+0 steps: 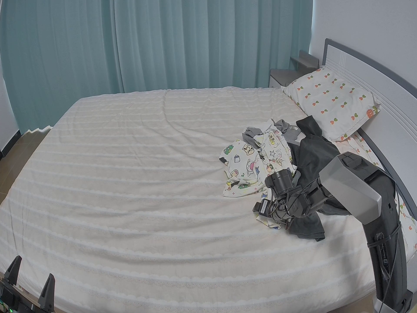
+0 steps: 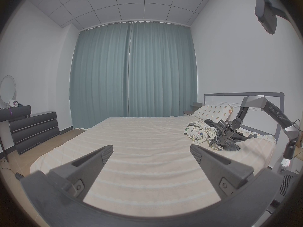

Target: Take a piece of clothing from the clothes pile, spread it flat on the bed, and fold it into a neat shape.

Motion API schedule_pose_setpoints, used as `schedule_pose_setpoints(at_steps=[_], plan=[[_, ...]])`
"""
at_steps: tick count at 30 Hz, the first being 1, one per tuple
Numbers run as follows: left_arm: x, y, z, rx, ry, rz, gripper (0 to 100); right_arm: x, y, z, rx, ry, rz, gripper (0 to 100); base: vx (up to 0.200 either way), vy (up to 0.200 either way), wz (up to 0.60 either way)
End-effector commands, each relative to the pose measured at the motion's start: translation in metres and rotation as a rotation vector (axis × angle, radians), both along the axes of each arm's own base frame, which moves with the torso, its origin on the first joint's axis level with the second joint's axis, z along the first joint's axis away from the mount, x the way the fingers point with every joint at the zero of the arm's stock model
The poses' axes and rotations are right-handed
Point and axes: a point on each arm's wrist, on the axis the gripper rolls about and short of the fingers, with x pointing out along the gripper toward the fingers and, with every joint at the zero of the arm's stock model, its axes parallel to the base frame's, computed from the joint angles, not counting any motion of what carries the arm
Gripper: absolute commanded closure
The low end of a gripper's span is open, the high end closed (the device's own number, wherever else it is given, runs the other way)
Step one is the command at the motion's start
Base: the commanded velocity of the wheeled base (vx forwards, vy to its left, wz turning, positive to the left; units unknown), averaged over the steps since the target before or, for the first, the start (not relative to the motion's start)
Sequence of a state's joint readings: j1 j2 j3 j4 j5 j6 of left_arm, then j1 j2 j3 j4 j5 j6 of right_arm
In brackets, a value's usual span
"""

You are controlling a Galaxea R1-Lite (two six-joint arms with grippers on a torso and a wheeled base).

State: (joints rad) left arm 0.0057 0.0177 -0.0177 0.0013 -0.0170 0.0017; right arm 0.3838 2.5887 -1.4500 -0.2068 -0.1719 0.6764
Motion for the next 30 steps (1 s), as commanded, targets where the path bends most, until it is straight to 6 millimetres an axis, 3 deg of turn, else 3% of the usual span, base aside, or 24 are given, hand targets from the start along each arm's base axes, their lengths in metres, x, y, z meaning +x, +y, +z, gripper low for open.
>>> schedule_pose_setpoints(at_steps=[1, 8, 13, 22, 26, 29, 30], plan=[[0.0, 0.0, -0.005, 0.0, 0.0, 0.001, 0, 0.0, 0.0, -0.004, -0.007, 0.006, 0.0, 100, 0.0, 0.0, 0.0], [0.0, 0.0, -0.005, 0.0, 0.0, 0.001, 0, -0.005, -0.001, -0.004, -0.035, 0.061, -0.006, 100, 0.0, 0.0, 0.0], [0.0, 0.0, -0.005, 0.001, 0.0, 0.001, 0, -0.012, -0.004, 0.011, -0.019, 0.058, -0.005, 100, 0.0, 0.0, 0.0], [0.0, 0.0, -0.005, 0.001, 0.0, -0.001, 0, -0.05, -0.018, 0.055, 0.078, 0.104, 0.069, 100, 0.0, 0.0, 0.0], [0.0, 0.0, -0.005, 0.001, 0.0, 0.001, 0, -0.075, -0.036, 0.08, 0.155, 0.131, 0.103, 100, 0.0, 0.0, 0.0], [0.0, 0.0, -0.005, 0.001, 0.0, -0.001, 0, -0.086, -0.042, 0.087, 0.185, 0.142, 0.121, 100, 0.0, 0.0, 0.0], [0.0, 0.0, -0.005, 0.003, 0.0, -0.001, 0, -0.099, -0.046, 0.097, 0.225, 0.146, 0.148, 100, 0.0, 0.0, 0.0]])
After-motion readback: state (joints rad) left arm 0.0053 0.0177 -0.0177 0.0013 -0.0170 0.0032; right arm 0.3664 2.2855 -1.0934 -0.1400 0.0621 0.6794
